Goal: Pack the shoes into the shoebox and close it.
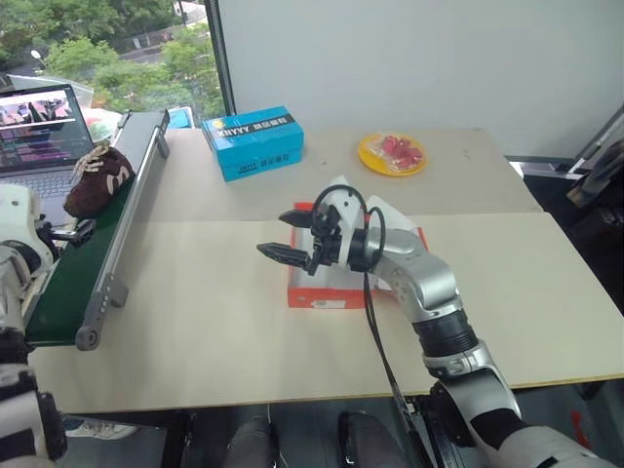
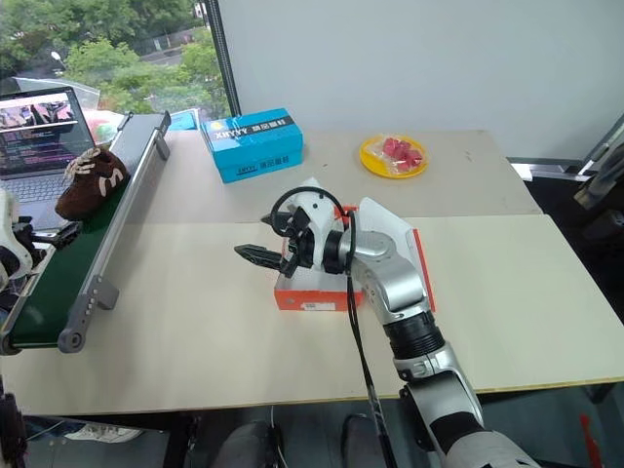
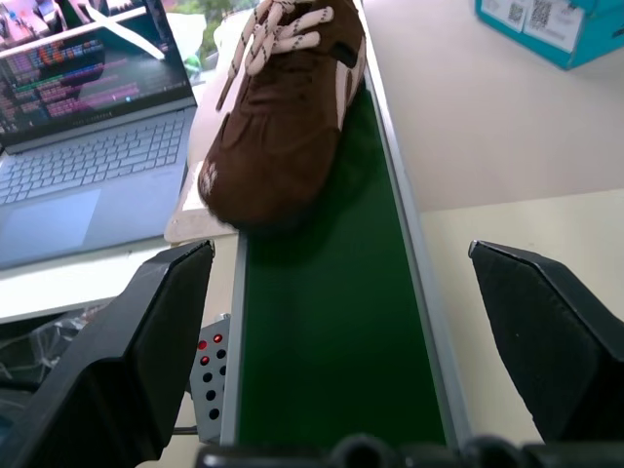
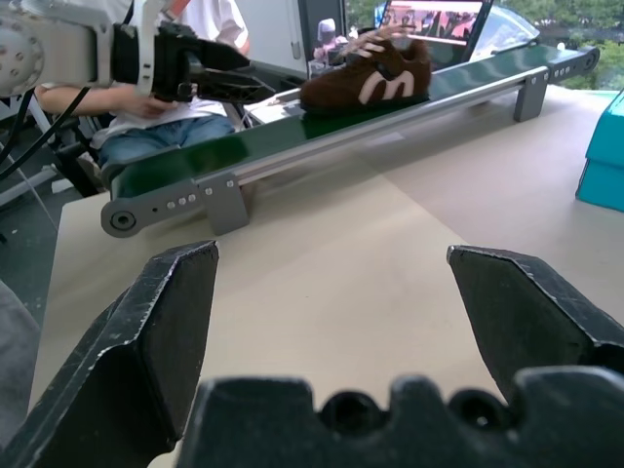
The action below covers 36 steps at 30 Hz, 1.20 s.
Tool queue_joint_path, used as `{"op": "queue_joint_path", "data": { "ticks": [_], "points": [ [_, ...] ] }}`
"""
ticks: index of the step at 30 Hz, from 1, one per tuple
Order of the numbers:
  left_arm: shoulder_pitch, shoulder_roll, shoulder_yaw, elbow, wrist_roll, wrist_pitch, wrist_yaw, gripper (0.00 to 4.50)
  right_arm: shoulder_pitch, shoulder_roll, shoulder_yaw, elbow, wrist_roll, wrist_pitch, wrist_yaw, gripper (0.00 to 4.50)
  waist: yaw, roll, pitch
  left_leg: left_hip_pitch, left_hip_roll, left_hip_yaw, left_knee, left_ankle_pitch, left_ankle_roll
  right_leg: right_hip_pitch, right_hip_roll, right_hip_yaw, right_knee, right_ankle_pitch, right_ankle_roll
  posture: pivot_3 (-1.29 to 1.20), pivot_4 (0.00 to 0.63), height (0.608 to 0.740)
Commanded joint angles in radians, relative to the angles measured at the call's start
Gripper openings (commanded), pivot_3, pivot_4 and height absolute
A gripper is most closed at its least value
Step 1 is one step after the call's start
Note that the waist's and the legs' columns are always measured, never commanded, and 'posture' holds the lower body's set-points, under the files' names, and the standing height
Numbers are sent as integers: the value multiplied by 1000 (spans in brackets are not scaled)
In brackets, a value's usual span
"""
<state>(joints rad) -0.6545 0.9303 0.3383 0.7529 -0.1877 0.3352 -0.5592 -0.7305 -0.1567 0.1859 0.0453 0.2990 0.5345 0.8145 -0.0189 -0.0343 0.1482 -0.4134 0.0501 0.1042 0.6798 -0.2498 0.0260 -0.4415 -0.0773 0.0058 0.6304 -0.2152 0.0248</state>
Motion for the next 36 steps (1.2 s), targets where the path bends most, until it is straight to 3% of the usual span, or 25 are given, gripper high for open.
{"op": "queue_joint_path", "data": {
  "ticks": [1, 8, 18, 21, 27, 32, 36],
  "points": [
    [-104, 58, -9, 119, 28, -65, -7, 4500, 0, -8, -21, -59, 24, 9, -16, 4453, -1, -1, 0, 0, 0, 0, 0, 0, 0, 0, 0, 0, 0, 0, 0, 0, 150, 740],
    [-201, 65, -47, 286, 67, -121, -22, 4500, 9, -30, -13, -68, 15, 16, -25, 4453, 0, -2, 0, -1, 0, 0, 0, 0, 0, 0, 0, 0, 2, 0, 0, 0, 150, 740],
    [-172, 31, -85, 392, 85, -147, -61, 4500, 6, -59, -12, -79, 17, 30, -25, 4453, 1, -3, 0, -1, 0, 0, 1, 0, 0, 0, 0, -1, 2, 0, 0, 0, 150, 740],
    [-151, 12, -84, 405, 73, -142, -81, 3769, 3, -65, -12, -84, 16, 37, -28, 4500, 1, -3, 0, -1, 0, 0, 1, 0, 0, 0, 0, -1, 2, 0, 0, 0, 150, 740],
    [-152, -21, -62, 353, 36, -136, -113, 1736, 3, -76, -14, -98, 18, 50, -36, 4500, 19, -3, 0, 0, 0, -1, 1, 1, -1, 1, -1, -2, 1, 0, 0, 0, 150, 740],
    [-159, -41, -55, 243, 23, -93, -88, 450, 1, -75, -16, -105, 20, 57, -41, 4500, 31, -3, 0, -1, 0, -1, 1, 1, -1, 1, -1, -3, 2, 0, 0, 0, 150, 740],
    [-125, -118, -53, -76, -45, 37, -81, 450, -6, -57, -54, -112, 59, 90, -57, 4500, 32, -3, 0, -4, 0, -4, 3, 1, -1, 1, -1, -5, 3, 0, 0, 0, 150, 740]
  ]
}}
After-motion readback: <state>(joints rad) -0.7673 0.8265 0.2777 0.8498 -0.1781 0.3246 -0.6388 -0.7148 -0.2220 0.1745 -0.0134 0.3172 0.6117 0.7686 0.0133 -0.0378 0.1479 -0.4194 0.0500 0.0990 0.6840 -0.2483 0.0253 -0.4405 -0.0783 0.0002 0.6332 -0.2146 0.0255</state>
